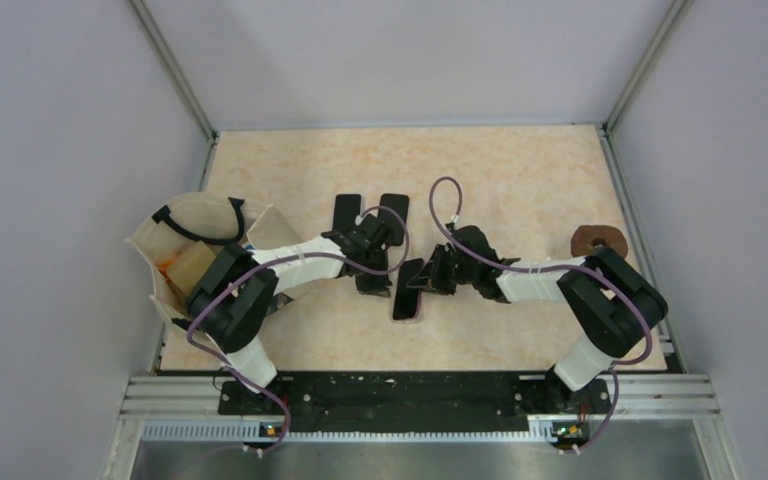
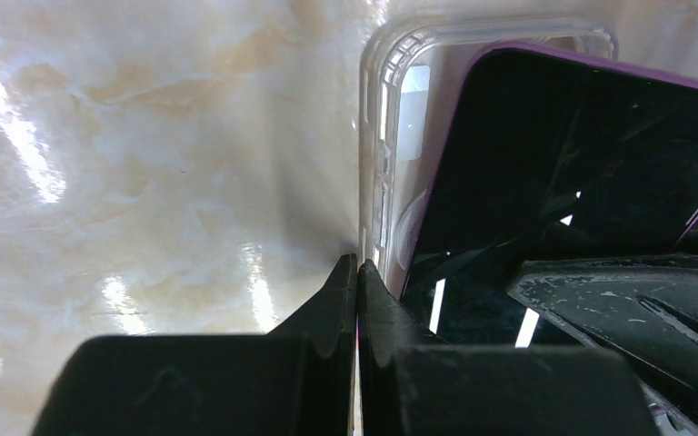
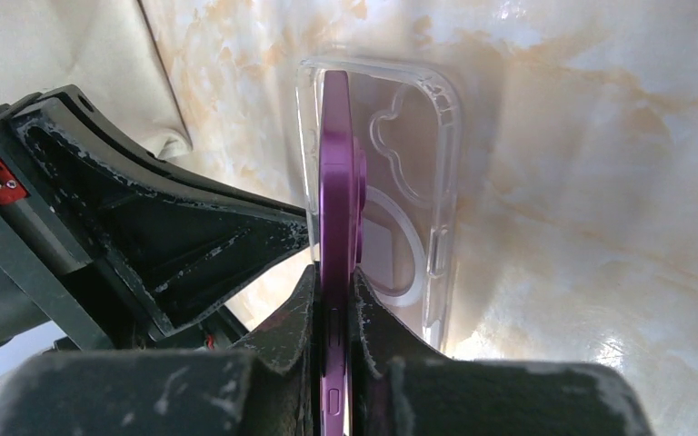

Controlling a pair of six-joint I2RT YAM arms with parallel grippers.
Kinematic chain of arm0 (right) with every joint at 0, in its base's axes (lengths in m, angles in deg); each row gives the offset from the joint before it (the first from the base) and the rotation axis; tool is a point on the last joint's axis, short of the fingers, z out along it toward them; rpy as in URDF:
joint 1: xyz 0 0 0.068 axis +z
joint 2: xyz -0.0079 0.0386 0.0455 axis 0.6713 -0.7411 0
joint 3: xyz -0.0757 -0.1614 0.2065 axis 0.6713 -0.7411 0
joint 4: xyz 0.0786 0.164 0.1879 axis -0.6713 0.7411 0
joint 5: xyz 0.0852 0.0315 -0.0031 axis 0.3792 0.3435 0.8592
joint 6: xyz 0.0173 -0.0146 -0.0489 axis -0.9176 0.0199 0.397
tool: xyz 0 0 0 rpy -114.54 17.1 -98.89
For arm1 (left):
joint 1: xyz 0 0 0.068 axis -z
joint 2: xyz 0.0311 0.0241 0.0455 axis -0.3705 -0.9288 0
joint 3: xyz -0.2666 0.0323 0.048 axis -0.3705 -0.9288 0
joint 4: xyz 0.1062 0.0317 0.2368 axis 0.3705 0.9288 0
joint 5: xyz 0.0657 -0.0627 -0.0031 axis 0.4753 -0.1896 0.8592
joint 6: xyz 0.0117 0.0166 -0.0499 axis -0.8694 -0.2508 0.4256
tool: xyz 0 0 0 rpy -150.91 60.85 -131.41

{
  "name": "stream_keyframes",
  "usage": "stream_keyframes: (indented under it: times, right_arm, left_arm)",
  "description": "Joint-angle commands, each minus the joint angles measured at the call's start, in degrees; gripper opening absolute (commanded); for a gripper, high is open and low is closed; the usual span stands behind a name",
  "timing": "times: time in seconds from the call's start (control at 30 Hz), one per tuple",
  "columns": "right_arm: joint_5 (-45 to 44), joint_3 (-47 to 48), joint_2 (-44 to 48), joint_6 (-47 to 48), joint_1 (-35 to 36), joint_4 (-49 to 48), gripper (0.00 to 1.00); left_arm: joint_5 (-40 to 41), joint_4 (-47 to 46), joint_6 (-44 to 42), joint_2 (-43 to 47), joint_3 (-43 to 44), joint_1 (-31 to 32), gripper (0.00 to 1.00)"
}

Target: Put the phone into the phone case

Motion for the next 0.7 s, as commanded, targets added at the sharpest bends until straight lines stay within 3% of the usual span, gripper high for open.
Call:
stream_keyframes:
  times: [0.0, 0.4, 0.67]
  right_arm:
    - [2.21, 0.68, -0.03, 0.46, 0.42, -1.66, 0.00]
    - [8.92, 3.54, -5.62, 5.84, 0.50, 2.98, 0.00]
    - [8.65, 5.74, -7.32, 8.55, 0.31, 8.34, 0.00]
  left_arm:
    - [-0.59, -1.18, 1.07, -1.00, 1.43, 1.88, 0.00]
    - [-0.15, -1.39, 1.26, -2.96, 2.91, 2.18, 0.00]
    - [0.18, 0.28, 0.31, -4.88, 6.08, 2.20, 0.00]
